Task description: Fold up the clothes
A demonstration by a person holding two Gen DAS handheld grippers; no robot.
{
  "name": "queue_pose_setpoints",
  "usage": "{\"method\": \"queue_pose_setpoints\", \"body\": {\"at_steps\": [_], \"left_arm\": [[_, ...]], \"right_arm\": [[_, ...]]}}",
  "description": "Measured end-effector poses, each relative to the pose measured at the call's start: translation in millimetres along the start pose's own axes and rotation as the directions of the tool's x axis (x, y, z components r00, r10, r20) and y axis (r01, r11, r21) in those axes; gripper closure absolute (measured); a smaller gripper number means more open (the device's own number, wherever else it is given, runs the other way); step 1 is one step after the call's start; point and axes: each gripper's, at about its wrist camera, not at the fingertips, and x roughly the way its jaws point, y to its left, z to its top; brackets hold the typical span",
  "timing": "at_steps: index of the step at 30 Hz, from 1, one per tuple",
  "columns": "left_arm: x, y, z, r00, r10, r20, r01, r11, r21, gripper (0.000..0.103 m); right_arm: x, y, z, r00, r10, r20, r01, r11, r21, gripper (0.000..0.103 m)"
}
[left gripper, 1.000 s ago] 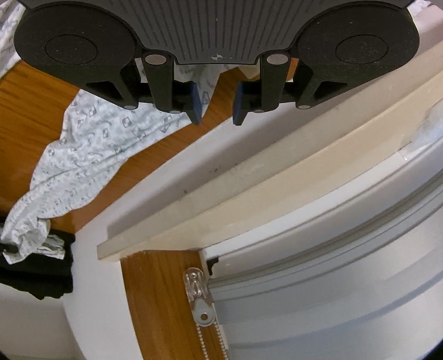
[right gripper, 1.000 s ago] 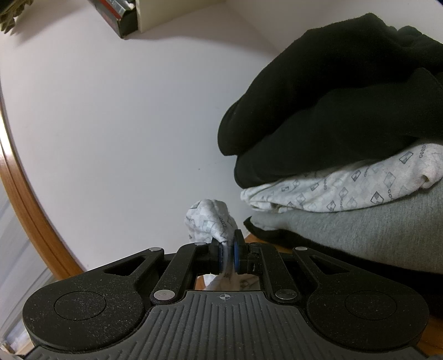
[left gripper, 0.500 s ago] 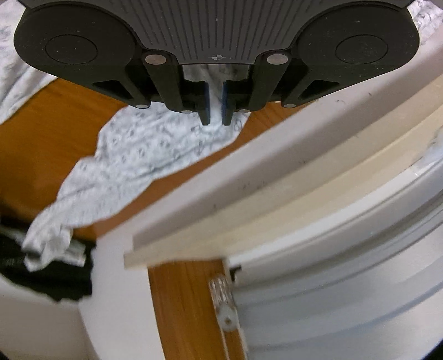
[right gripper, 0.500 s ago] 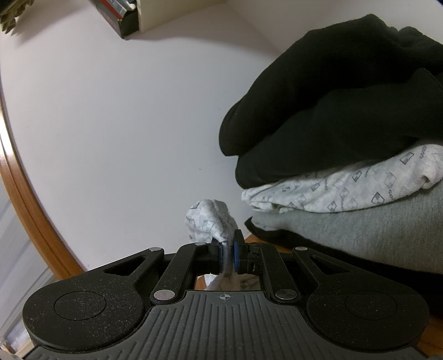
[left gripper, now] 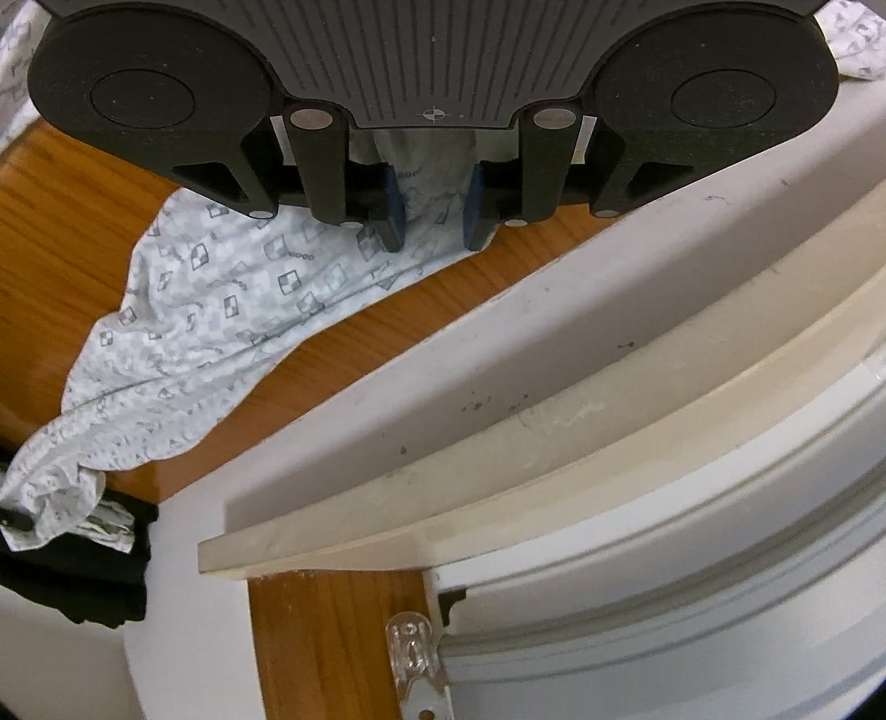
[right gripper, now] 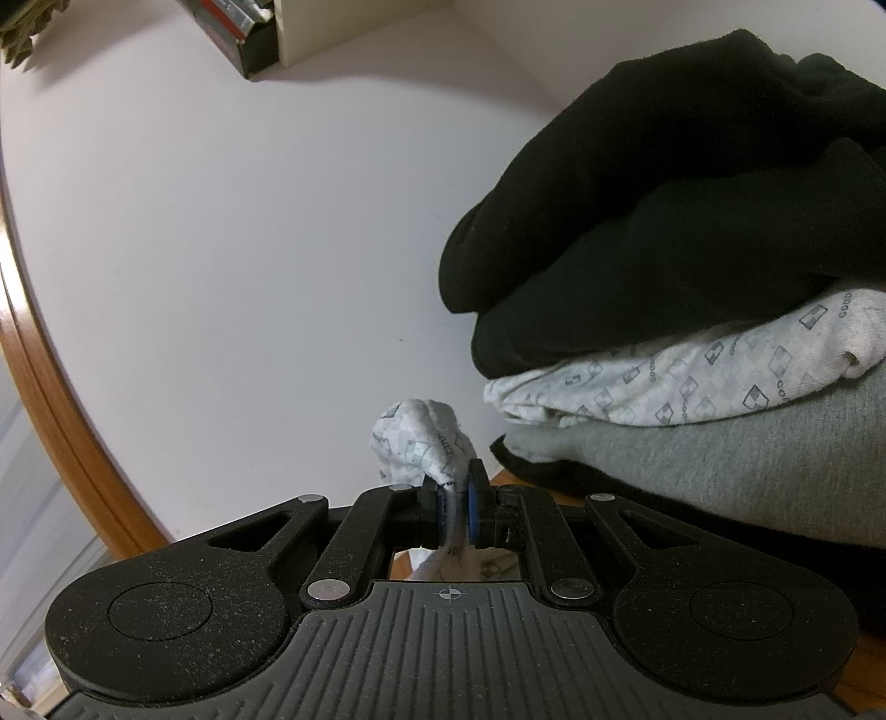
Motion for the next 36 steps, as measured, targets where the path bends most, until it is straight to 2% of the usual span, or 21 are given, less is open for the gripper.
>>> {"method": "queue_pose_setpoints", "body": {"at_steps": [3, 11, 14, 17, 21, 27, 29, 32, 36], "left_arm": [[4, 4, 2, 1.0, -0.025, -0.007, 0.025, 0.999, -0.033, 0.078], [0, 1, -1, 0.999, -0.047, 0.001, 0.047, 0.999, -0.028, 0.1], [-2, -1, -1, 0.999, -0.05, 0.003, 0.05, 0.998, -0.027, 0.101], [-29, -5, -3, 0.995, -0.073, 0.075, 0.076, 0.996, -0.041, 0.101], [-74, -11, -6, 0.979, -0.138, 0.148, 0.147, 0.988, -0.047, 0.101], [-116, -26, -28, 0.952, -0.261, 0.159, 0.266, 0.964, -0.017, 0.101], [-120, -25, -34, 0.959, -0.232, 0.163, 0.237, 0.971, -0.011, 0.101], [-125, -13, -37, 0.964, -0.19, 0.186, 0.204, 0.977, -0.057, 0.101], [-144, 3, -35, 0.951, -0.185, 0.248, 0.21, 0.975, -0.078, 0.101]], "right_arm": [[0, 1, 0, 1.0, -0.002, 0.002, 0.002, 1.0, 0.0, 0.092], [-1, 2, -1, 1.0, -0.005, 0.005, 0.005, 1.0, 0.0, 0.092], [-1, 2, -1, 1.0, -0.007, 0.006, 0.007, 1.0, 0.002, 0.092], [-1, 2, -1, 1.0, -0.011, 0.006, 0.011, 1.0, 0.003, 0.092], [1, 1, 0, 1.0, -0.016, 0.007, 0.016, 1.0, 0.002, 0.092], [1, 1, 0, 1.0, -0.023, 0.012, 0.023, 1.0, 0.006, 0.092], [2, 1, 0, 1.0, -0.025, 0.011, 0.025, 1.0, 0.008, 0.092], [3, 3, 0, 1.0, -0.025, 0.005, 0.025, 1.0, -0.007, 0.095], [1, 22, 8, 0.997, -0.072, 0.017, 0.074, 0.985, -0.159, 0.096]]}}
